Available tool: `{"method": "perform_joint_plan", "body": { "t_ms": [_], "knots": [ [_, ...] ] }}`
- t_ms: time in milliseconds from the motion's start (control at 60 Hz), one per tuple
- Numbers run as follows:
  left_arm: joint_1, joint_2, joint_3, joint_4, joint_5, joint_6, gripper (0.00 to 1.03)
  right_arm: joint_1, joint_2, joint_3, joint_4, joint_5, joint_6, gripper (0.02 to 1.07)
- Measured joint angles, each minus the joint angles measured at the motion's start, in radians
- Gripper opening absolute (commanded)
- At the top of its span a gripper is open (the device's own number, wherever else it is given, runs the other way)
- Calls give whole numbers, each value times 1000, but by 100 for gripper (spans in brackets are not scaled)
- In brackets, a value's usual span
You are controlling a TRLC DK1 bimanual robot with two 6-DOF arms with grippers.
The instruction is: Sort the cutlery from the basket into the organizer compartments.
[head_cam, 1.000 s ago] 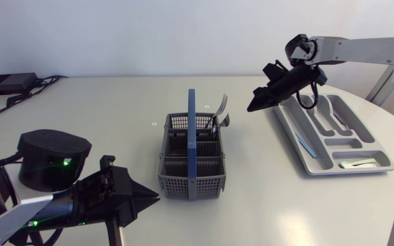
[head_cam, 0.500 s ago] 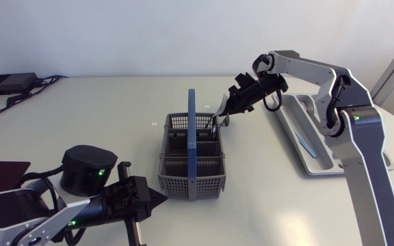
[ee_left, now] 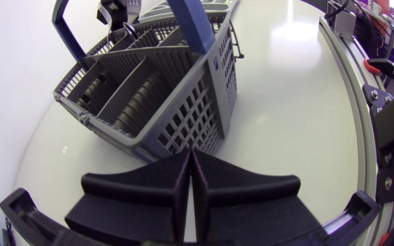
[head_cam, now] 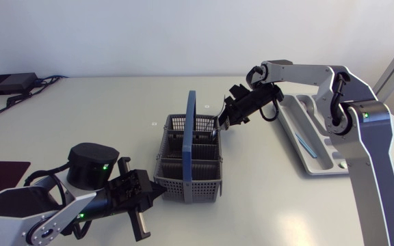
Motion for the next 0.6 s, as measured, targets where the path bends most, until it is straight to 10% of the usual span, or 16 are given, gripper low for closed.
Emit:
{"method": "perform_joint_plan", "body": {
  "t_ms": [600],
  "knots": [
    [152,-4,-5,3,-27,1,3,9,-291,-468,226,10,-29,8]
  ]
}}
